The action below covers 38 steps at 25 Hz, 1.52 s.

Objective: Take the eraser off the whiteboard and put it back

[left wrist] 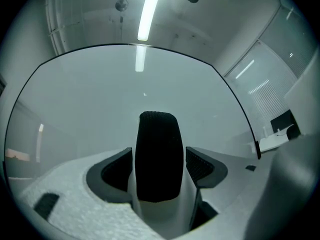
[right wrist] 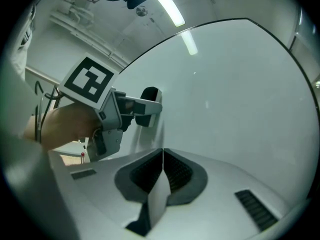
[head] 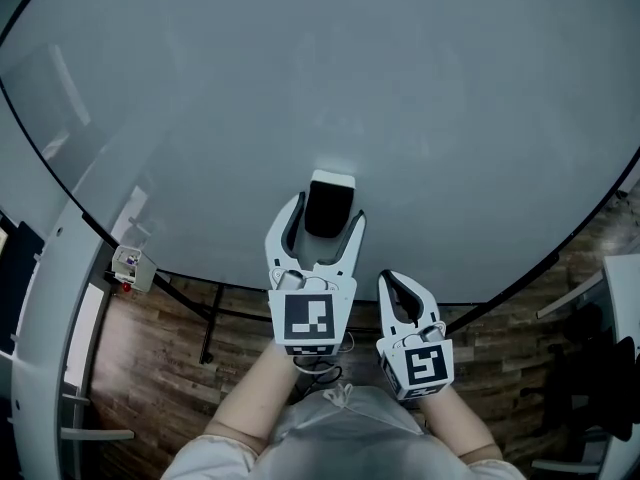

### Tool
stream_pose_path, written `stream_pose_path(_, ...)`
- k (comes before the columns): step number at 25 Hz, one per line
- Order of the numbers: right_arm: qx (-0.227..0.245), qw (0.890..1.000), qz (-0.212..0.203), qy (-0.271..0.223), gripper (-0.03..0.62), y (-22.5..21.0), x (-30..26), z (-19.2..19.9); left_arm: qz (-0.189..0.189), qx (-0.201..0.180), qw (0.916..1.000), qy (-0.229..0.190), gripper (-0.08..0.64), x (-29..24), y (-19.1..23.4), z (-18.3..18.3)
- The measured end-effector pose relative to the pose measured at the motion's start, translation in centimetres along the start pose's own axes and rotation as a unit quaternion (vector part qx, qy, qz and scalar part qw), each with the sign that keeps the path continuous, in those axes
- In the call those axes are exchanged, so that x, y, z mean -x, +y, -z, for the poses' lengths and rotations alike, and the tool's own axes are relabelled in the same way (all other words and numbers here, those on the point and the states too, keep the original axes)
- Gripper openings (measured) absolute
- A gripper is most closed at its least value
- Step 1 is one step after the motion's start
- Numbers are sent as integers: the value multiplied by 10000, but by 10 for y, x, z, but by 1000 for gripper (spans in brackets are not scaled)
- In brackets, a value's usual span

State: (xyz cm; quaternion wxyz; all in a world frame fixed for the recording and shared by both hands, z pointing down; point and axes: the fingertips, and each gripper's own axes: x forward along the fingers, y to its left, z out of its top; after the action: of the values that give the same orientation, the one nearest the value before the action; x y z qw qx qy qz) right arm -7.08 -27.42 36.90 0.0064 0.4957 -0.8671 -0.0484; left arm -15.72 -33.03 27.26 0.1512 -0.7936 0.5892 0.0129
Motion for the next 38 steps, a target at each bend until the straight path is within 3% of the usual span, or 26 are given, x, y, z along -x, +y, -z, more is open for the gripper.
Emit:
stream_pose_path(9,-34,9999,-77,-101,26,-2,-1,5,-350,-91,9993,-128,295,1,6,0)
stream_pose_path(17,-89,9999,-23,-65,26,-7,0,4,-306,-146,9993,-124,267,1,4,0)
stream_pose_path(29,-258,9996,-22,126,26,2,6,14,-178,301,9990,-267,265,31,2,-1)
stream_pose_path(38,-328,9992,117,198,27,3,17,27,-63,363,9992,171,265,68,-15,49)
